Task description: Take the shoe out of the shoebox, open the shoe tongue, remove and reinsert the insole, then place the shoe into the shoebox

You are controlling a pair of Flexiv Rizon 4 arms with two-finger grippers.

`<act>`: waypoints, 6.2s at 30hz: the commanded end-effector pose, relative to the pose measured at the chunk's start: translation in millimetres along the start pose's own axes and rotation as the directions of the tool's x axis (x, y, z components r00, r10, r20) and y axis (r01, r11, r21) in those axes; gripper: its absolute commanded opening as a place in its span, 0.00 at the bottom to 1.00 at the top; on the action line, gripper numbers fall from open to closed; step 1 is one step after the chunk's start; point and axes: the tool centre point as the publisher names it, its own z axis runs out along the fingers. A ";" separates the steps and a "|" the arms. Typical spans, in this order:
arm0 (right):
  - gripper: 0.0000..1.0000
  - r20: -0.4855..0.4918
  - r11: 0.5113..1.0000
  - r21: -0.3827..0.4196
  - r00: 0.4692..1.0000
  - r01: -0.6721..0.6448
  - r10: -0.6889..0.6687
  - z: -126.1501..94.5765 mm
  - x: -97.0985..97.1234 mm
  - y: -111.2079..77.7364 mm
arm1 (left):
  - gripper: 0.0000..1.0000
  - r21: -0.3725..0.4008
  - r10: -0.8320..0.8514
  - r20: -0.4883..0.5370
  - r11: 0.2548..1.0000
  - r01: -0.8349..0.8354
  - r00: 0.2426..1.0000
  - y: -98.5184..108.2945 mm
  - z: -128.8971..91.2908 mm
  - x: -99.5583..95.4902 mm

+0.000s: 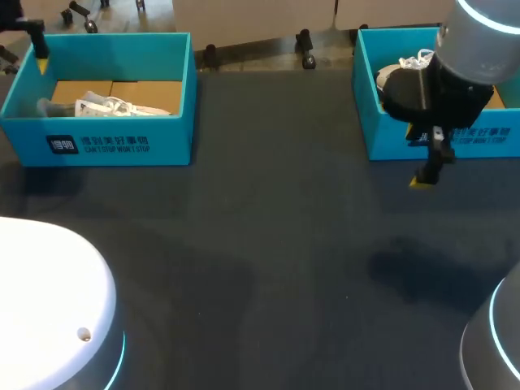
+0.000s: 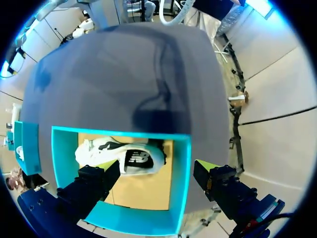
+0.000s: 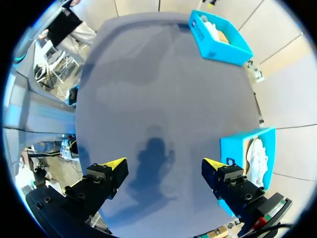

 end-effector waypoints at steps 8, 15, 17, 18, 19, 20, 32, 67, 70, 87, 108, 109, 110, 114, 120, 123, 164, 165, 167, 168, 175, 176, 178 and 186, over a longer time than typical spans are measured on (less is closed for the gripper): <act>1.00 -0.029 0.996 0.072 0.998 -0.050 0.052 -22.4 -53.5 -50.5 | 1.00 0.029 0.020 0.030 0.999 -0.021 0.999 -23.1 -11.4 12.8; 1.00 -0.019 0.987 0.053 0.988 -0.152 0.153 -25.8 -78.7 -74.8 | 1.00 0.039 0.047 0.047 0.998 -0.049 0.998 -38.1 -14.0 12.5; 1.00 -0.015 0.981 0.041 0.981 -0.192 0.193 -26.0 -86.3 -82.6 | 1.00 0.037 0.058 0.053 0.998 -0.060 0.997 -42.7 -14.8 11.2; 1.00 -0.009 0.977 0.035 0.978 -0.210 0.210 -26.3 -89.9 -86.4 | 1.00 0.039 0.065 0.057 0.997 -0.068 0.996 -45.4 -15.2 10.5; 1.00 -0.002 0.971 0.006 0.971 -0.238 0.238 -27.3 -94.8 -89.4 | 1.00 0.045 0.078 0.062 0.996 -0.080 0.995 -49.2 -15.7 9.5; 1.00 0.005 0.967 -0.003 0.967 -0.256 0.256 -28.2 -98.6 -92.2 | 1.00 0.047 0.084 0.065 0.995 -0.087 0.994 -51.1 -16.1 9.2; 1.00 0.078 0.877 -0.135 0.877 -0.461 0.473 -22.2 -152.1 -111.8 | 1.00 0.080 0.145 0.082 0.985 -0.151 0.986 -76.1 -12.3 5.6; 1.00 0.120 0.487 -0.197 0.472 -0.851 0.873 -19.4 -300.4 -182.7 | 1.00 0.087 0.140 0.083 0.985 -0.147 0.987 -77.8 -11.4 4.7; 1.00 0.118 0.472 -0.209 0.457 -0.857 0.882 -12.1 -316.7 -188.8 | 1.00 0.087 0.140 0.083 0.985 -0.147 0.987 -77.8 -11.4 4.7; 1.00 0.072 0.404 -0.240 0.399 -0.883 0.914 25.8 -380.6 -208.7 | 1.00 0.087 0.140 0.083 0.985 -0.147 0.987 -77.8 -11.4 4.7; 1.00 0.095 0.332 -0.273 0.319 -0.903 0.943 70.5 -388.3 -223.3 | 1.00 0.087 0.140 0.083 0.985 -0.147 0.987 -77.8 -11.4 4.7; 1.00 0.095 0.332 -0.273 0.319 -0.903 0.943 70.5 -388.3 -223.3 | 1.00 0.087 0.140 0.083 0.985 -0.147 0.987 -77.8 -11.4 4.7; 1.00 0.095 0.332 -0.273 0.319 -0.903 0.943 70.5 -388.3 -223.3 | 1.00 0.087 0.140 0.083 0.985 -0.147 0.987 -77.8 -11.4 4.7; 1.00 0.095 0.332 -0.273 0.319 -0.903 0.943 70.5 -388.3 -223.3 | 1.00 0.087 0.140 0.083 0.985 -0.147 0.987 -77.8 -11.4 4.7; 1.00 0.095 0.332 -0.273 0.319 -0.903 0.943 70.5 -388.3 -223.3 | 1.00 0.087 0.140 0.083 0.985 -0.147 0.987 -77.8 -11.4 4.7; 1.00 0.095 0.332 -0.273 0.319 -0.903 0.943 70.5 -388.3 -223.3 | 1.00 0.087 0.140 0.083 0.985 -0.147 0.987 -77.8 -11.4 4.7; 0.50 0.089 0.071 0.026 0.073 -0.997 0.993 116.7 -449.8 -261.5 | 1.00 0.087 0.140 0.083 0.985 -0.147 0.987 -77.8 -11.4 4.7; 0.49 0.088 0.072 0.027 0.074 -0.997 0.993 118.5 -450.6 -261.9 | 1.00 0.087 0.140 0.083 0.985 -0.147 0.987 -77.8 -11.4 4.7; 0.50 0.083 0.065 0.032 0.068 -0.997 0.994 122.0 -452.2 -262.6 | 1.00 0.087 0.140 0.083 0.985 -0.147 0.987 -77.8 -11.4 4.7; 0.50 0.080 0.061 0.034 0.063 -0.998 0.995 123.7 -453.0 -262.8 | 1.00 0.087 0.140 0.083 0.985 -0.147 0.987 -77.8 -11.4 4.7; 0.49 0.082 0.048 0.064 0.053 -0.997 0.995 134.3 -461.1 -260.8 | 1.00 0.087 0.140 0.083 0.985 -0.147 0.987 -77.8 -11.4 4.7; 0.50 0.083 0.048 0.065 0.053 -0.997 0.995 136.1 -462.5 -260.8 | 1.00 0.087 0.140 0.083 0.985 -0.147 0.987 -77.8 -11.4 4.7; 0.50 0.084 0.045 0.071 0.051 -0.996 0.995 139.8 -465.0 -261.5 | 1.00 0.087 0.140 0.083 0.985 -0.147 0.987 -77.8 -11.4 4.7; 0.49 0.090 0.050 0.090 0.059 -0.995 0.994 147.1 -474.1 -263.4 | 1.00 0.087 0.140 0.083 0.985 -0.147 0.987 -77.8 -11.4 4.7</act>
